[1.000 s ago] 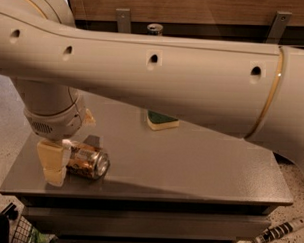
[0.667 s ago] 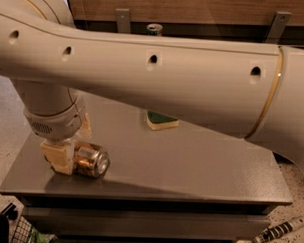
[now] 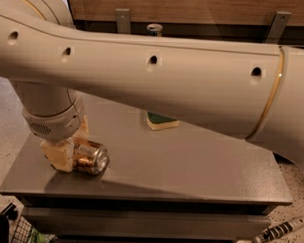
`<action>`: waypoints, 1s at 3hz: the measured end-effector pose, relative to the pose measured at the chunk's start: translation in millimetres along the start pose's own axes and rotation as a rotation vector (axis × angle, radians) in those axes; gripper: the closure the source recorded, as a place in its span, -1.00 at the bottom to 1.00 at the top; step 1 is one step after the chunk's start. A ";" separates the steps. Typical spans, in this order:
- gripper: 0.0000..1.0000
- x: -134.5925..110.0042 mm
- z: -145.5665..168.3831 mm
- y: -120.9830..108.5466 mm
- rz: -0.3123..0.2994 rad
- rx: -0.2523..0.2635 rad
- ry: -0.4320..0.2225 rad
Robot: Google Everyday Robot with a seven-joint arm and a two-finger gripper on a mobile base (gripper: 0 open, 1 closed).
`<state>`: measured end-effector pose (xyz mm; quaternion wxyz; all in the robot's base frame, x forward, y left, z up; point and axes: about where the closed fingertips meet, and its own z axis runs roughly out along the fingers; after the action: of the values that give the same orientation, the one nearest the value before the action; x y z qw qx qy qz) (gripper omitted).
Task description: Place orange can upright
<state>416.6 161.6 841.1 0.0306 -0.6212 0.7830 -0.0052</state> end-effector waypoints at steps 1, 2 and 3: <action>1.00 -0.8 0.0 0.2 -0.001 0.002 -0.004; 1.00 -0.8 0.0 0.2 -0.001 0.002 -0.004; 1.00 3.3 -20.4 -7.0 -0.015 0.021 -0.032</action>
Offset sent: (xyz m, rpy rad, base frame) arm 0.0000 0.0008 0.0000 0.0034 -0.0026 0.0007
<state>421.5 156.2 861.6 0.0499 -0.6268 0.7776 -0.0038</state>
